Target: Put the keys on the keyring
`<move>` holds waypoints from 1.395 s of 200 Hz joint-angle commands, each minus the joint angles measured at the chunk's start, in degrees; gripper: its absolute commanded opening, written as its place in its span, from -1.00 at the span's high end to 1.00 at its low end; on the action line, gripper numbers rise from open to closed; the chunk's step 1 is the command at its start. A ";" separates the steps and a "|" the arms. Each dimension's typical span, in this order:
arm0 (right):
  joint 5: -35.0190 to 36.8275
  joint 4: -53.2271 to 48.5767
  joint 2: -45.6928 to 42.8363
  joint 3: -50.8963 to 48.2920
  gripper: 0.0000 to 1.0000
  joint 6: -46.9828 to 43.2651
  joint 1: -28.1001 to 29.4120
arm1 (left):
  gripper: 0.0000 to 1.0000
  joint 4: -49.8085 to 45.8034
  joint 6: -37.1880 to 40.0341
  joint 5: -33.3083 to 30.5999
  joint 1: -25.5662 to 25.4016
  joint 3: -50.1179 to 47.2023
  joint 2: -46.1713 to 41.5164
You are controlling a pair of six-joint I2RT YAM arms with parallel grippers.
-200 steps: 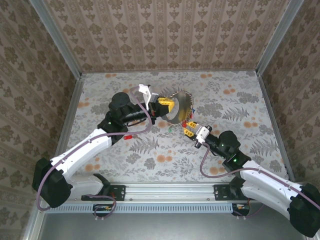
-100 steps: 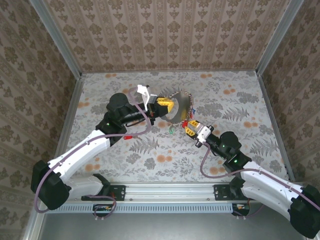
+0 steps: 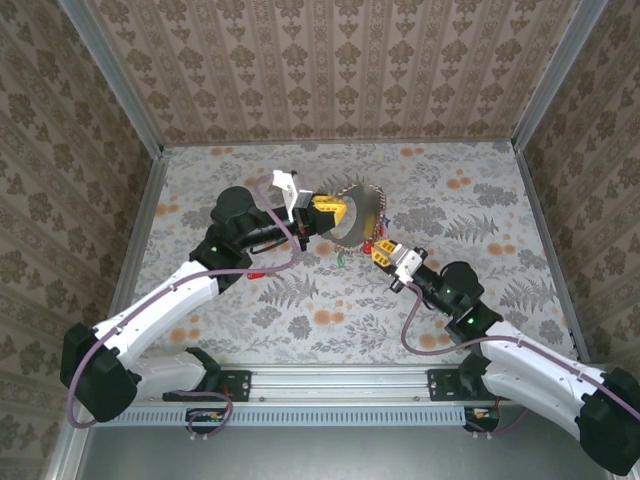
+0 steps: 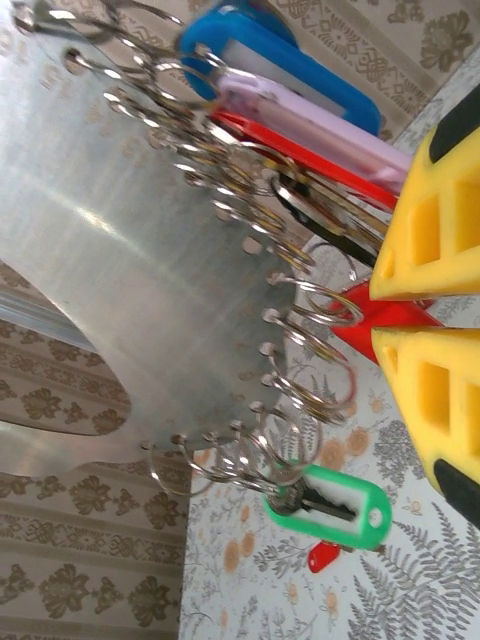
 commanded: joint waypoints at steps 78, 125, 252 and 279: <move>-1.75 -0.17 -1.89 0.62 0.61 0.17 0.31 | 1.00 3.21 1.31 1.03 -0.41 1.45 -1.70; -5.25 -4.75 -5.99 -0.21 0.62 0.52 0.31 | 1.00 3.20 1.32 0.80 -0.45 1.61 -1.61; -2.56 1.51 1.57 2.47 0.52 -1.03 1.74 | 1.00 4.14 1.05 0.07 -1.23 1.70 -1.79; -0.63 0.54 0.84 1.42 0.52 -2.45 1.71 | 1.00 3.94 1.14 -0.18 -1.36 1.70 -1.88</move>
